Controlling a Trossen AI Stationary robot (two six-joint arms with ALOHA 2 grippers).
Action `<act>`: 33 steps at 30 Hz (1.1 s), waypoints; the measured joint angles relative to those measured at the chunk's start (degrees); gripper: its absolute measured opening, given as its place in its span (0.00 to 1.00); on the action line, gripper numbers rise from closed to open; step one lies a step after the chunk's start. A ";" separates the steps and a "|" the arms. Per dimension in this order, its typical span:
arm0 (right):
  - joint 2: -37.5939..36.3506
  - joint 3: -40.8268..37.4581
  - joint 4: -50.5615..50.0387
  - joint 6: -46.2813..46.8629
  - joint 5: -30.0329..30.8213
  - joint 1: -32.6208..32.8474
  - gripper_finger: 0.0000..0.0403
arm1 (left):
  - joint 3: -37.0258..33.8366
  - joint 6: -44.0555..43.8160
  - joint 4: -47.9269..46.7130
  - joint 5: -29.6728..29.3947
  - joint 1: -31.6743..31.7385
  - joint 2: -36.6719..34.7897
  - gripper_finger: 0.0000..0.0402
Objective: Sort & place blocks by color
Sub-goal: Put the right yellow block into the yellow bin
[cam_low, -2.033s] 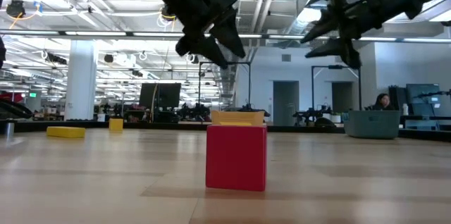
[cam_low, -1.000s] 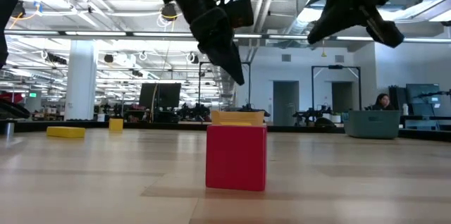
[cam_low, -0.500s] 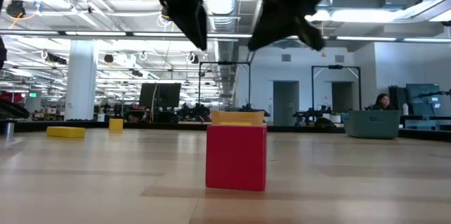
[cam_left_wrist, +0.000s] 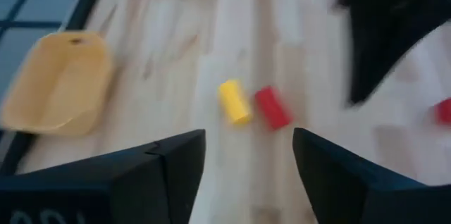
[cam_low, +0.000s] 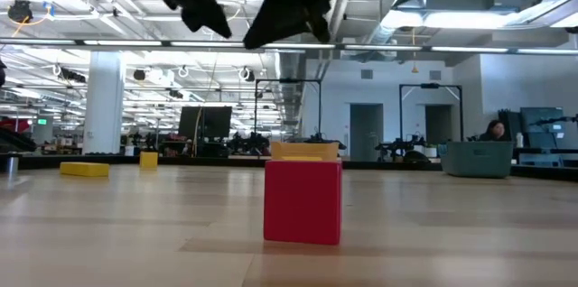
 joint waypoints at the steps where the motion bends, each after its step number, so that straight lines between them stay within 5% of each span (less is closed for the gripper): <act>1: 0.08 0.12 -0.12 -0.97 -0.26 -0.66 0.02 | -1.12 -1.17 0.33 0.83 -0.10 -1.22 0.48; 9: 0.06 0.06 -2.59 -9.23 -6.72 -6.53 0.15 | -3.60 -8.70 3.06 -3.28 -1.41 -5.28 0.43; 15: 3.55 -0.10 -4.24 -21.28 -13.22 -11.43 0.34 | -5.17 -18.21 4.49 -6.97 -1.85 -3.28 0.43; 22: 9.50 -0.03 -12.79 -23.43 -18.82 -13.91 0.58 | -5.47 -27.05 3.15 -6.36 -3.07 0.53 0.43; 33: 13.28 0.03 -15.01 -30.29 -17.24 -15.65 0.55 | -5.43 -36.42 0.64 -11.59 -7.44 5.58 0.43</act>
